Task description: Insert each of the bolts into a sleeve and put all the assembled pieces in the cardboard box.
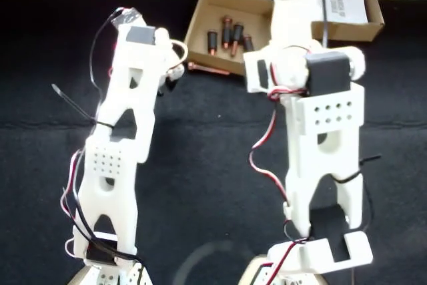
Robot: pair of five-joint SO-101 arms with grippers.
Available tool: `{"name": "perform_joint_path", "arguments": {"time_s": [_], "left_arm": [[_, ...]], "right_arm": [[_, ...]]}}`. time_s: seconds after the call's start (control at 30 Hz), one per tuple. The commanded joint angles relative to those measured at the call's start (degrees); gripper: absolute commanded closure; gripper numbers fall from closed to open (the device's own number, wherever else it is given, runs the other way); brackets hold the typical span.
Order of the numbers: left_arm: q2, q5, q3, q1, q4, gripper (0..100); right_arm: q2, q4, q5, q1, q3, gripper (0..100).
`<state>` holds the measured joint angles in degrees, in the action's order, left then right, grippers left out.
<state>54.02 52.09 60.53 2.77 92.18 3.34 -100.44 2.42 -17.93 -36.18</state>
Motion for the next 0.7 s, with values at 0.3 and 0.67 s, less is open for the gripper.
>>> {"name": "perform_joint_path", "arguments": {"time_s": [0.3, 0.67], "left_arm": [[13.14, 10.29, 21.93, 6.90, -8.09, 91], [17.01, 10.46, 21.49, 9.45, -22.95, 91]], "right_arm": [[3.56, -0.31, -1.23, 3.56, 3.82, 99.2], [6.81, -0.48, -5.19, 3.65, 3.91, 99.2]]}}
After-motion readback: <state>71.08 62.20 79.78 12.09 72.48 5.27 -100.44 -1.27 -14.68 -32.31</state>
